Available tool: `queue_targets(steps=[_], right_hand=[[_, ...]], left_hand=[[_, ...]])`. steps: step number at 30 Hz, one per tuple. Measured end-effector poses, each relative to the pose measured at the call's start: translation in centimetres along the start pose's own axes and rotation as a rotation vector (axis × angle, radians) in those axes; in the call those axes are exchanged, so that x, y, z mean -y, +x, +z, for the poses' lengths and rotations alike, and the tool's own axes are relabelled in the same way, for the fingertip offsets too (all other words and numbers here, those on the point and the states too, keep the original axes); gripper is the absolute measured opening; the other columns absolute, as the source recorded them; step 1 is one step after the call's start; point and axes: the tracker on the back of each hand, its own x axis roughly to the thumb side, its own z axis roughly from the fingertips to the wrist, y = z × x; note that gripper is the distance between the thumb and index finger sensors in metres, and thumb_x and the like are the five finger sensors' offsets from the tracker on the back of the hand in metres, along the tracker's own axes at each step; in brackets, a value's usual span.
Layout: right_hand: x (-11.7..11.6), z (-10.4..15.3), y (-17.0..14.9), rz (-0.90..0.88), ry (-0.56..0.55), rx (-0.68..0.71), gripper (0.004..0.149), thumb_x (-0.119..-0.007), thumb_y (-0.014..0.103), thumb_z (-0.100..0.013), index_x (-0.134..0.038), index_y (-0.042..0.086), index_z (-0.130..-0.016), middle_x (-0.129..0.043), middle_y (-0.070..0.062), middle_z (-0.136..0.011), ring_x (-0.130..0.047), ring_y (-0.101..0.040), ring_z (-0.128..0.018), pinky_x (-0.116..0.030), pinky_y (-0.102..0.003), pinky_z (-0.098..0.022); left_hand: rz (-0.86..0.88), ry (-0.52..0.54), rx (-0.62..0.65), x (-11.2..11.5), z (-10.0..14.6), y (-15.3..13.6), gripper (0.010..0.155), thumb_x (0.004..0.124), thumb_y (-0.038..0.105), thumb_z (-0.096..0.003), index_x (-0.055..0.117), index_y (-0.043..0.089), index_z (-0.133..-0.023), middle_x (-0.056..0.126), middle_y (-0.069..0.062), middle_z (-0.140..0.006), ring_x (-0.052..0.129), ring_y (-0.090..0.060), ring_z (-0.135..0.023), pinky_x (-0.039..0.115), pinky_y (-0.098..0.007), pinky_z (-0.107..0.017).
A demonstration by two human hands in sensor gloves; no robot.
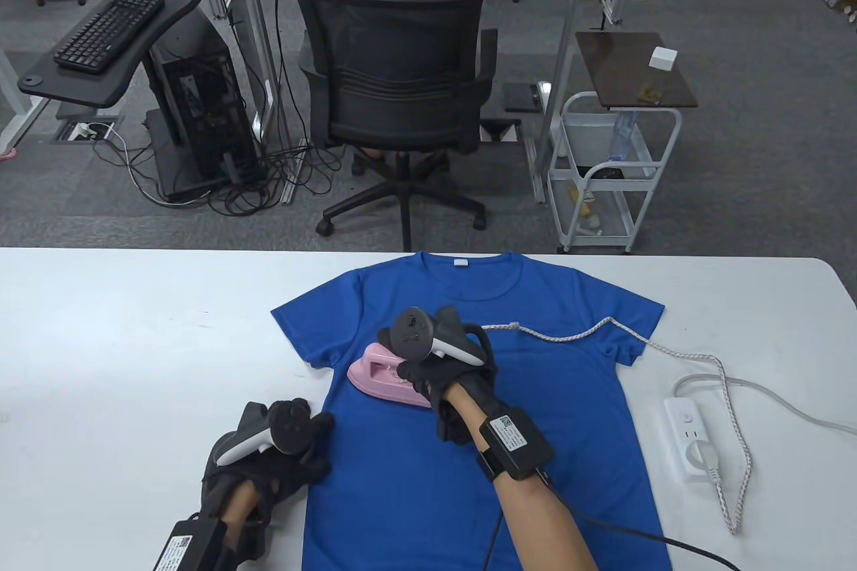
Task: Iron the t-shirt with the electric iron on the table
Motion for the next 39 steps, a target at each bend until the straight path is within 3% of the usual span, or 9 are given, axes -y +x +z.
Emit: queue_targets(steps=[3,6,14,22,25,28,34,39], right_hand=[[0.1,-0.6,-0.6,-0.013,-0.064,-0.088,0.064,-0.078,0.029,-0.041,-0.06,0.036,-0.103,-0.077,-0.016,-0.101,-0.088,-0.038,-0.083,-0.073,-0.052,-0.063],[-0.2,-1.2,-0.5,0.018,-0.088,-0.122,0.067,-0.076,0.027,-0.042,-0.056,0.028,-0.106,-0.082,-0.017,-0.095,-0.09,-0.04,-0.077,-0.073,-0.055,-0.059],[0.3,-2.2,0.7,0.064,-0.159,-0.059,0.068,-0.075,0.025,-0.041,-0.056,0.024,-0.107,-0.083,-0.017,-0.094,-0.091,-0.039,-0.075,-0.074,-0.056,-0.059],[-0.2,-5.2,1.0,0.01,-0.166,-0.057,0.066,-0.076,0.029,-0.041,-0.059,0.029,-0.105,-0.083,-0.015,-0.096,-0.093,-0.038,-0.076,-0.077,-0.052,-0.058],[0.5,-5.4,0.4,-0.096,-0.039,-0.026,0.064,-0.074,0.025,-0.045,-0.056,0.028,-0.107,-0.077,-0.019,-0.101,-0.087,-0.042,-0.082,-0.072,-0.055,-0.062],[0.8,-5.6,-0.2,-0.156,0.021,-0.01,0.064,-0.075,0.02,-0.047,-0.055,0.029,-0.107,-0.073,-0.022,-0.104,-0.084,-0.045,-0.084,-0.07,-0.056,-0.063],[1.0,-6.9,-0.2,-0.052,-0.106,-0.082,0.061,-0.077,0.024,-0.045,-0.061,0.039,-0.102,-0.081,-0.018,-0.1,-0.091,-0.041,-0.08,-0.075,-0.054,-0.06],[0.9,-8.3,-0.6,-0.035,-0.223,-0.249,0.059,-0.076,0.026,-0.045,-0.063,0.036,-0.102,-0.082,-0.019,-0.098,-0.095,-0.039,-0.075,-0.079,-0.051,-0.056]], left_hand=[[0.002,0.001,0.0,0.0,0.0,0.0,0.075,0.058,0.057,-0.0478,0.013,0.043,-0.106,-0.003,-0.004,-0.112,-0.003,-0.037,-0.102,0.013,-0.055,-0.071],[0.003,0.0,0.0,0.0,0.0,0.0,0.075,0.058,0.057,-0.0478,0.013,0.043,-0.106,-0.003,-0.004,-0.112,-0.003,-0.037,-0.102,0.013,-0.055,-0.071],[0.005,-0.001,0.0,0.0,0.0,0.0,0.075,0.058,0.057,-0.0479,0.013,0.043,-0.106,-0.003,-0.004,-0.112,-0.003,-0.037,-0.102,0.013,-0.056,-0.071],[0.006,0.002,0.001,0.0,0.0,0.0,0.075,0.058,0.057,-0.0478,0.013,0.043,-0.106,-0.003,-0.004,-0.112,-0.003,-0.037,-0.102,0.012,-0.055,-0.071],[0.005,0.001,0.002,0.0,0.0,0.0,0.075,0.058,0.057,-0.0479,0.013,0.043,-0.106,-0.003,-0.004,-0.112,-0.003,-0.037,-0.102,0.012,-0.055,-0.071],[0.005,0.0,0.003,0.0,0.0,0.0,0.075,0.058,0.057,-0.0478,0.013,0.043,-0.106,-0.003,-0.004,-0.112,-0.003,-0.037,-0.101,0.012,-0.056,-0.071],[-0.001,-0.002,0.004,0.0,0.0,0.0,0.075,0.057,0.057,-0.0479,0.013,0.043,-0.106,-0.003,-0.004,-0.112,-0.003,-0.037,-0.101,0.012,-0.056,-0.07],[0.0,-0.003,0.006,0.0,0.0,0.0,0.075,0.058,0.057,-0.0478,0.013,0.043,-0.106,-0.003,-0.004,-0.112,-0.003,-0.037,-0.101,0.012,-0.056,-0.07]])
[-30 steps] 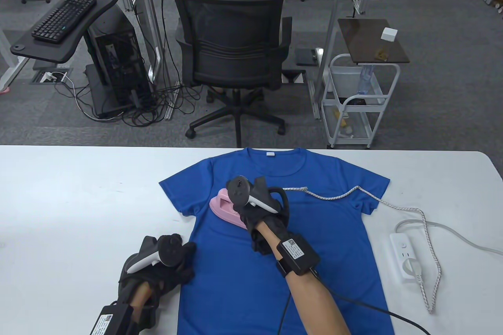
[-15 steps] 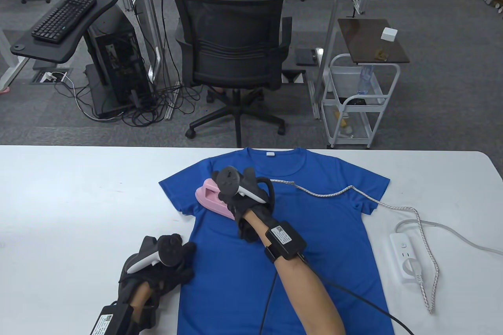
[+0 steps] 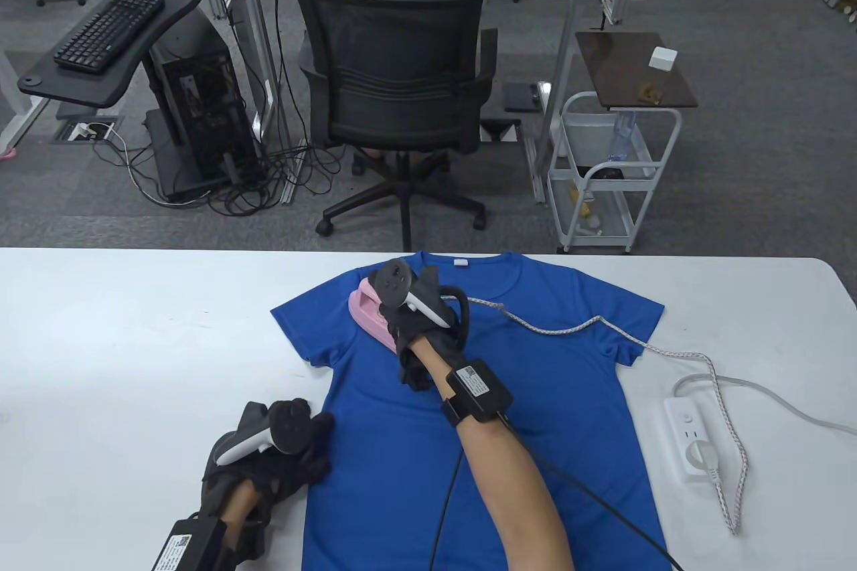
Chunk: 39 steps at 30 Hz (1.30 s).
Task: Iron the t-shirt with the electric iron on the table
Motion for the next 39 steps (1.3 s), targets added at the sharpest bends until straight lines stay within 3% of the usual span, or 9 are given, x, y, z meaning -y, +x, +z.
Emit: queue_targets(steps=[5,8,14,19,26,30,33,39], right_hand=[[-0.3,-0.8,0.3,-0.073,0.045,0.133,0.059,-0.077,0.026,-0.045,-0.064,0.037,-0.101,-0.082,-0.017,-0.099,-0.093,-0.039,-0.076,-0.077,-0.052,-0.057],[-0.2,-1.3,-0.1,-0.086,0.036,0.085,0.059,-0.077,0.026,-0.045,-0.065,0.036,-0.102,-0.082,-0.018,-0.099,-0.094,-0.039,-0.075,-0.078,-0.051,-0.057],[-0.3,-2.1,-0.8,0.054,-0.101,-0.066,0.058,-0.076,0.028,-0.046,-0.064,0.032,-0.103,-0.083,-0.021,-0.097,-0.097,-0.039,-0.069,-0.081,-0.049,-0.051],[-0.3,-2.0,-1.2,0.018,-0.063,0.066,0.057,-0.076,0.029,-0.046,-0.065,0.037,-0.101,-0.082,-0.019,-0.098,-0.096,-0.038,-0.071,-0.08,-0.049,-0.053],[0.4,-3.3,-2.5,0.049,-0.109,-0.133,0.058,-0.079,0.031,-0.045,-0.066,0.034,-0.102,-0.085,-0.019,-0.096,-0.099,-0.036,-0.068,-0.083,-0.047,-0.05],[0.1,-3.0,-2.5,0.046,-0.122,-0.114,0.058,-0.078,0.031,-0.046,-0.065,0.034,-0.102,-0.083,-0.02,-0.097,-0.097,-0.036,-0.069,-0.082,-0.047,-0.051],[0.4,-2.8,-3.4,-0.06,-0.067,-0.088,0.058,-0.079,0.031,-0.045,-0.066,0.036,-0.101,-0.084,-0.019,-0.096,-0.097,-0.036,-0.068,-0.081,-0.048,-0.052],[1.1,-0.6,-5.0,-0.022,-0.036,-0.049,0.058,-0.08,0.032,-0.045,-0.065,0.036,-0.101,-0.085,-0.019,-0.094,-0.098,-0.036,-0.066,-0.082,-0.047,-0.05]], left_hand=[[0.001,-0.002,0.003,0.0,0.0,0.0,0.075,0.057,0.057,-0.0479,0.013,0.042,-0.106,-0.003,-0.004,-0.111,-0.003,-0.037,-0.101,0.012,-0.056,-0.07],[0.002,-0.002,0.004,0.0,0.0,0.0,0.075,0.058,0.057,-0.0479,0.013,0.042,-0.106,-0.003,-0.004,-0.111,-0.003,-0.037,-0.101,0.012,-0.056,-0.07],[0.002,-0.004,0.001,0.0,0.0,0.0,0.075,0.058,0.057,-0.0479,0.013,0.043,-0.106,-0.003,-0.004,-0.111,-0.003,-0.037,-0.101,0.012,-0.056,-0.07],[0.004,-0.004,0.001,0.0,0.0,0.0,0.075,0.058,0.057,-0.0479,0.013,0.042,-0.106,-0.003,-0.004,-0.111,-0.003,-0.037,-0.101,0.012,-0.056,-0.07],[0.009,-0.006,-0.003,0.0,0.0,0.0,0.075,0.058,0.057,-0.0479,0.013,0.043,-0.106,-0.003,-0.004,-0.111,-0.004,-0.037,-0.101,0.012,-0.056,-0.07],[0.006,-0.006,-0.003,0.0,-0.1,0.0,0.075,0.058,0.057,-0.0479,0.013,0.043,-0.106,-0.003,-0.004,-0.111,-0.003,-0.037,-0.101,0.012,-0.056,-0.07],[0.006,-0.006,-0.003,0.0,-0.1,0.0,0.075,0.058,0.057,-0.0479,0.013,0.043,-0.106,-0.003,-0.004,-0.111,-0.003,-0.037,-0.101,0.012,-0.056,-0.07],[0.005,-0.004,-0.003,0.0,-0.1,0.0,0.075,0.058,0.057,-0.0478,0.013,0.043,-0.106,-0.003,-0.004,-0.111,-0.003,-0.037,-0.101,0.012,-0.056,-0.07]])
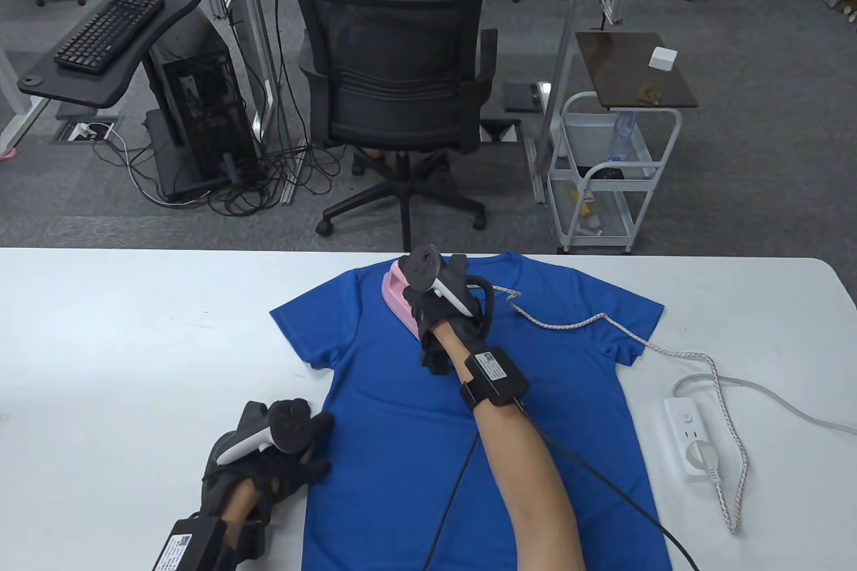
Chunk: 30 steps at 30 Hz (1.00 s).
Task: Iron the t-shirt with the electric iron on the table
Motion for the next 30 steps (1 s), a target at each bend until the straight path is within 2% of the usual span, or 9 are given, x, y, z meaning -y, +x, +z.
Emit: queue_targets(steps=[5,8,13,17,23,30], right_hand=[[1.0,2.1,-2.1,-0.021,0.073,0.001,0.057,-0.077,0.033,-0.046,-0.062,0.036,-0.102,-0.087,-0.021,-0.093,-0.1,-0.037,-0.067,-0.084,-0.048,-0.049],[1.5,2.6,-2.9,-0.072,0.115,-0.015,0.059,-0.079,0.029,-0.046,-0.062,0.034,-0.102,-0.087,-0.021,-0.092,-0.099,-0.039,-0.067,-0.082,-0.051,-0.049],[1.6,2.6,-3.1,-0.075,0.027,-0.03,0.06,-0.082,0.027,-0.042,-0.068,0.034,-0.099,-0.091,-0.02,-0.088,-0.101,-0.038,-0.062,-0.083,-0.05,-0.049],[1.3,1.5,-3.0,-0.043,-0.111,-0.105,0.059,-0.083,0.027,-0.041,-0.071,0.035,-0.098,-0.092,-0.02,-0.087,-0.101,-0.038,-0.062,-0.084,-0.05,-0.049],[1.0,-1.3,-3.6,-0.104,-0.113,-0.221,0.057,-0.081,0.028,-0.042,-0.071,0.036,-0.098,-0.089,-0.019,-0.09,-0.099,-0.038,-0.065,-0.082,-0.05,-0.051],[0.4,-2.8,-2.9,-0.096,-0.112,-0.256,0.056,-0.079,0.029,-0.045,-0.068,0.038,-0.099,-0.084,-0.018,-0.095,-0.095,-0.037,-0.07,-0.079,-0.049,-0.055]], left_hand=[[-0.001,0.001,0.0,0.0,0.0,0.0,0.075,0.058,0.057,-0.0478,0.013,0.043,-0.106,-0.003,-0.004,-0.111,-0.003,-0.037,-0.101,0.012,-0.056,-0.07],[-0.001,0.001,0.001,0.0,0.0,0.0,0.075,0.058,0.057,-0.0479,0.013,0.043,-0.106,-0.003,-0.004,-0.111,-0.003,-0.037,-0.101,0.012,-0.056,-0.07],[-0.001,0.002,0.0,0.0,0.0,0.0,0.075,0.058,0.057,-0.0479,0.013,0.043,-0.106,-0.003,-0.004,-0.111,-0.003,-0.037,-0.101,0.012,-0.056,-0.07],[0.001,0.003,0.002,0.0,0.0,0.0,0.075,0.058,0.057,-0.0478,0.013,0.043,-0.106,-0.003,-0.004,-0.111,-0.003,-0.037,-0.101,0.012,-0.056,-0.07],[0.001,0.001,0.001,0.0,0.0,0.0,0.075,0.058,0.057,-0.0479,0.013,0.043,-0.106,-0.003,-0.004,-0.111,-0.003,-0.037,-0.101,0.012,-0.056,-0.07],[0.004,0.003,0.0,0.1,0.0,0.0,0.075,0.058,0.057,-0.0478,0.013,0.043,-0.106,-0.003,-0.004,-0.111,-0.003,-0.037,-0.101,0.012,-0.056,-0.07]])
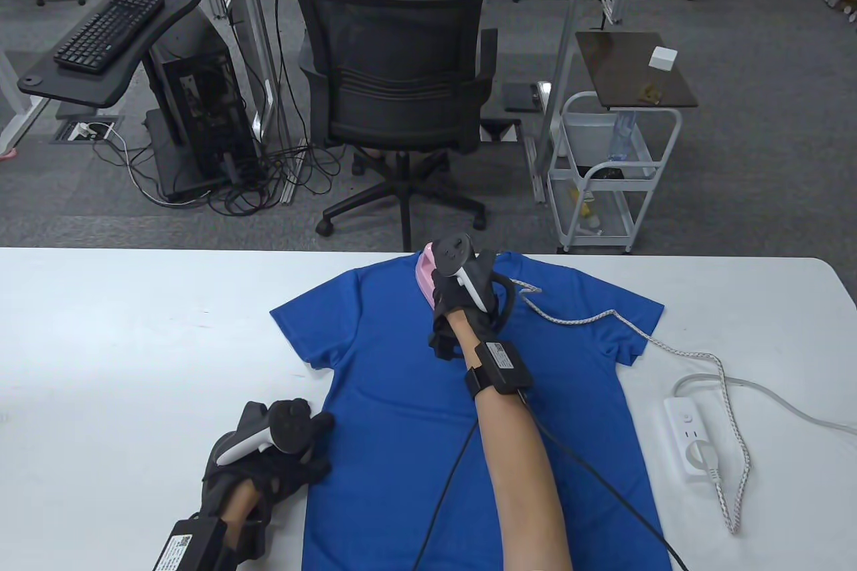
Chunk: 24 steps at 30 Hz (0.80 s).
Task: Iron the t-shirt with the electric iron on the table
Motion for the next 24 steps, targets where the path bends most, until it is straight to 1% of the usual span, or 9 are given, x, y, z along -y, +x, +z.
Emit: queue_targets(steps=[5,10,16,21,24], right_hand=[[0.1,0.2,-0.5,0.003,0.015,0.015,0.056,-0.078,0.031,-0.046,-0.065,0.039,-0.1,-0.083,-0.018,-0.096,-0.095,-0.036,-0.071,-0.079,-0.048,-0.055],[0.7,1.0,-1.4,0.021,0.028,0.037,0.057,-0.078,0.031,-0.046,-0.065,0.038,-0.1,-0.084,-0.018,-0.095,-0.096,-0.036,-0.069,-0.08,-0.047,-0.053],[1.8,2.5,-3.6,-0.008,0.06,0.072,0.057,-0.078,0.031,-0.046,-0.065,0.037,-0.1,-0.084,-0.019,-0.094,-0.096,-0.037,-0.069,-0.08,-0.047,-0.053],[2.2,3.7,-5.0,0.01,0.044,0.096,0.057,-0.077,0.031,-0.046,-0.064,0.037,-0.101,-0.084,-0.019,-0.094,-0.096,-0.037,-0.068,-0.08,-0.047,-0.052],[2.1,3.9,-5.0,0.021,0.028,0.099,0.056,-0.076,0.031,-0.046,-0.064,0.036,-0.101,-0.083,-0.02,-0.094,-0.095,-0.037,-0.068,-0.079,-0.048,-0.052]], left_hand=[[-0.001,0.0,-0.001,0.0,0.0,0.0,0.075,0.058,0.057,-0.0478,0.013,0.043,-0.106,-0.003,-0.004,-0.111,-0.003,-0.036,-0.101,0.012,-0.056,-0.07],[-0.003,-0.003,-0.002,0.0,0.0,0.0,0.075,0.058,0.057,-0.0477,0.013,0.043,-0.106,-0.003,-0.003,-0.111,-0.003,-0.036,-0.101,0.012,-0.056,-0.07],[-0.006,-0.002,0.001,0.0,0.0,0.0,0.075,0.058,0.057,-0.0478,0.013,0.043,-0.106,-0.002,-0.004,-0.111,-0.003,-0.037,-0.101,0.012,-0.056,-0.07],[-0.007,-0.002,0.001,0.0,0.0,0.0,0.075,0.058,0.057,-0.0478,0.013,0.043,-0.106,-0.003,-0.004,-0.111,-0.003,-0.037,-0.101,0.012,-0.056,-0.07],[-0.005,0.001,0.002,0.0,0.0,0.0,0.075,0.058,0.057,-0.0478,0.013,0.042,-0.106,-0.002,-0.004,-0.111,-0.003,-0.037,-0.101,0.012,-0.056,-0.07]])
